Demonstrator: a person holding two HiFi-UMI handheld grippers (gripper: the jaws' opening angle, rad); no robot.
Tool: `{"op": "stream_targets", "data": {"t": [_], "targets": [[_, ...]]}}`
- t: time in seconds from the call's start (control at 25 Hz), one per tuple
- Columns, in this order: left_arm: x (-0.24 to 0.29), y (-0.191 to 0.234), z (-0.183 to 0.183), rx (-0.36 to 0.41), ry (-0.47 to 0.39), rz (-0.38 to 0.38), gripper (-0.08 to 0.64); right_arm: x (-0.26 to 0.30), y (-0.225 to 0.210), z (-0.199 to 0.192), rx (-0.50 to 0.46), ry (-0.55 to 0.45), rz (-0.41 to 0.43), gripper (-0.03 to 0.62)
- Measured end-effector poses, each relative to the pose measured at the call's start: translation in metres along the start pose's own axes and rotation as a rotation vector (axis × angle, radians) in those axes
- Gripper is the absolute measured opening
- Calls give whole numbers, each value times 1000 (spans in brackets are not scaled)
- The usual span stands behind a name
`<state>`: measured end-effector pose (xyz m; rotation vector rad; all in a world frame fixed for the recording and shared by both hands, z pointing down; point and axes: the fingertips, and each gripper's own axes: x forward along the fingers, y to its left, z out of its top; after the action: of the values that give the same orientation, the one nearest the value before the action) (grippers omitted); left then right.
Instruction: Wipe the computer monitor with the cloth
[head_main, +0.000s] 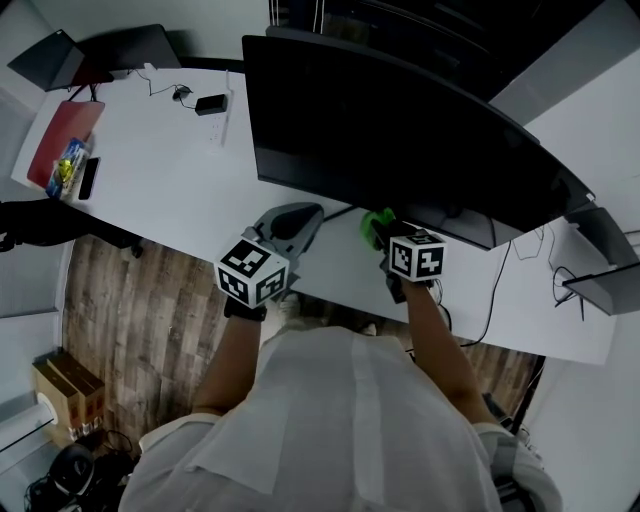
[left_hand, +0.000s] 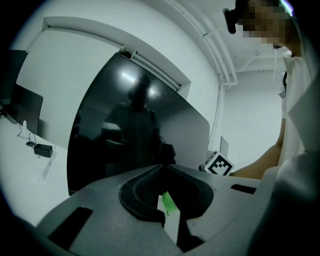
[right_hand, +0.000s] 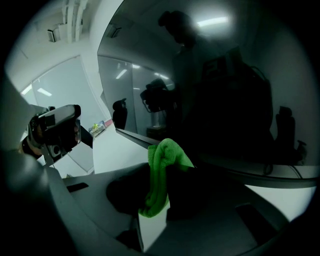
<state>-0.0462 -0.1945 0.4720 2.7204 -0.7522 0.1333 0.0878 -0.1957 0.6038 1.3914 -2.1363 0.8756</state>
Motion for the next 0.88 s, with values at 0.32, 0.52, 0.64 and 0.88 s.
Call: {"op": "stream_targets", "data": {"t": [0.32,0.52,0.64,0.88], "targets": [[-31,35,2,3,11,19,21,31,40,15,-7,-10,24,71],[-50,55,6,7,13,29,21,47,63,26,-12,-19,33,71],[-63,66,7,7,12,39,21,57,77,32,-19,-24,40,71],[-86,85,7,2,8,60,21,74,100,43,-38,-22,49,71]]}}
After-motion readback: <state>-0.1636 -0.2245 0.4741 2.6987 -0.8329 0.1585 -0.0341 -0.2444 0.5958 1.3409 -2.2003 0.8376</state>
